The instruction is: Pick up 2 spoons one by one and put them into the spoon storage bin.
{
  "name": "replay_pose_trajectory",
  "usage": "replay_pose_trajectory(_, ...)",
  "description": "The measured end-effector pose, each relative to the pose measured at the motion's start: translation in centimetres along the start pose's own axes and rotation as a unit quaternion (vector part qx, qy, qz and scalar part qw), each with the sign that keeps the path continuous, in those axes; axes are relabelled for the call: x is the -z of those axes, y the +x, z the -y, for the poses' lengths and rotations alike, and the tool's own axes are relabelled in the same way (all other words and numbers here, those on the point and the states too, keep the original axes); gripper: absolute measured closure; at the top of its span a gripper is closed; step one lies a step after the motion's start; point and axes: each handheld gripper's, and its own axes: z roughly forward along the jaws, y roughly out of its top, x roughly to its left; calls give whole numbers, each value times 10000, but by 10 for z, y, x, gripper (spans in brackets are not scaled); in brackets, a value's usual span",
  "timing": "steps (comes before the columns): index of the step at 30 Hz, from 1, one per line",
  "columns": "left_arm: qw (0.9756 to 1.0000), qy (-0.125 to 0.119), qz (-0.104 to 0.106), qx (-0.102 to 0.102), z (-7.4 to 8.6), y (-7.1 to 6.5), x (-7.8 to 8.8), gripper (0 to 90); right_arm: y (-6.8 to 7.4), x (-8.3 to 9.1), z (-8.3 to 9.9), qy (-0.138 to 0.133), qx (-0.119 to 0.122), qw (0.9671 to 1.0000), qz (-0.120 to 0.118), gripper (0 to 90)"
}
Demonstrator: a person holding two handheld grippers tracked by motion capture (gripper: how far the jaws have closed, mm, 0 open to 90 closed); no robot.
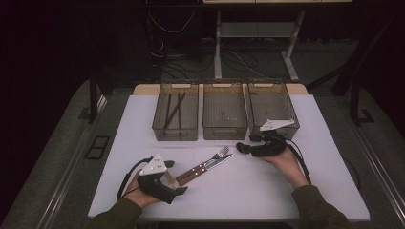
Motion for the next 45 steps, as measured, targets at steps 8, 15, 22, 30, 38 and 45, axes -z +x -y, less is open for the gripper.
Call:
replay_pose_trajectory(8, 10000, -5, 14, -1, 0, 0, 0, 0, -3, -13, 4, 201, -69, 9998, 26, 486)
replay_pose_trajectory(15, 10000, -7, 15, 4, 0, 0, 0, 0, -4, -18, 6, 376, -32, 9993, 56, 503)
replay_pose_trajectory(22, 10000, -13, 21, 11, 0, 1, 0, 0, -3, -21, 6, 603, 102, 9981, 112, 525)
replay_pose_trajectory(30, 10000, -2, 21, -3, 0, 1, 0, 0, 3, -21, 5, 811, 517, 9952, 180, 578)
replay_pose_trajectory(38, 10000, -1, 9, -3, 0, 0, 0, 0, 9, -21, 5, 926, 944, 9912, 116, 669)
replay_pose_trajectory(45, 10000, -2, 10, -9, 0, 0, 0, 0, 7, -17, 5, 912, 976, 9910, 42, 764)
